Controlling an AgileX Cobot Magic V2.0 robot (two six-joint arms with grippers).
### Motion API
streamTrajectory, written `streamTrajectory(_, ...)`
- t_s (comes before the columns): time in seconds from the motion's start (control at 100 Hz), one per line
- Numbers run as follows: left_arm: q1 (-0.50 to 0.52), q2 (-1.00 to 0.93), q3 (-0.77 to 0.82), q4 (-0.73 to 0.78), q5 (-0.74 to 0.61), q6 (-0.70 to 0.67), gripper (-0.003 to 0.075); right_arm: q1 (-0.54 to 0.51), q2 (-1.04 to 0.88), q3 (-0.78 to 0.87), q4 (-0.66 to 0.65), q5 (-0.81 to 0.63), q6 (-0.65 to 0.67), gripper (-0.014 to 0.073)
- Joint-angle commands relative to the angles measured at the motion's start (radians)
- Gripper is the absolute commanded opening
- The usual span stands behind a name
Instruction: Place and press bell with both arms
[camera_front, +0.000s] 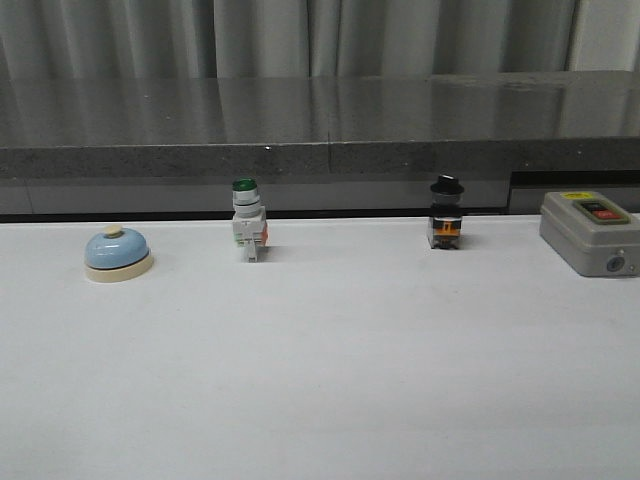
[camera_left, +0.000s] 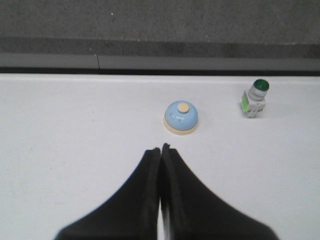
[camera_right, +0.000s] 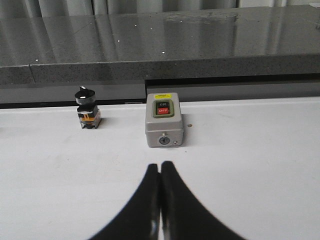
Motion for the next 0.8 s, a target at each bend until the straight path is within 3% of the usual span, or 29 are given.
streamTrajectory(0.0, 0.004, 0.039, -0.037, -0.022, -0.037, -0.01, -0.0019, -0.007, -0.018, -0.014, -0.011, -0.087, -0.002, -0.006)
streamTrajectory(0.07, 0.004, 0.063, -0.037, -0.024, -0.017, -0.004, 0.0009, -0.007, -0.018, -0.014, -0.011, -0.087, -0.002, -0.006)
streamTrajectory(0.14, 0.004, 0.079, -0.037, -0.023, -0.001, 0.002, 0.0109, -0.007, -0.018, -0.014, -0.011, -0.087, -0.002, -0.006)
streamTrajectory(0.19, 0.004, 0.086, -0.037, -0.023, 0.009, 0.003, 0.0221, -0.007, -0.018, -0.014, -0.011, -0.087, -0.002, -0.006)
streamTrajectory(0.32, 0.004, 0.09, -0.037, -0.023, 0.009, 0.003, 0.061, -0.007, -0.018, -0.014, -0.011, -0.087, -0.002, -0.006)
streamTrajectory(0.38, 0.004, 0.091, -0.037, -0.026, -0.01, 0.001, 0.072, -0.007, -0.018, -0.014, -0.011, -0.087, -0.002, -0.006)
streamTrajectory(0.5, 0.004, 0.101, -0.046, -0.03, -0.013, 0.001, 0.0652, -0.007, -0.018, -0.014, -0.011, -0.087, -0.002, -0.006)
streamTrajectory(0.79, -0.12, 0.328, -0.218, -0.03, -0.017, 0.033, 0.0651, -0.007, -0.018, -0.014, -0.011, -0.087, -0.002, -0.006)
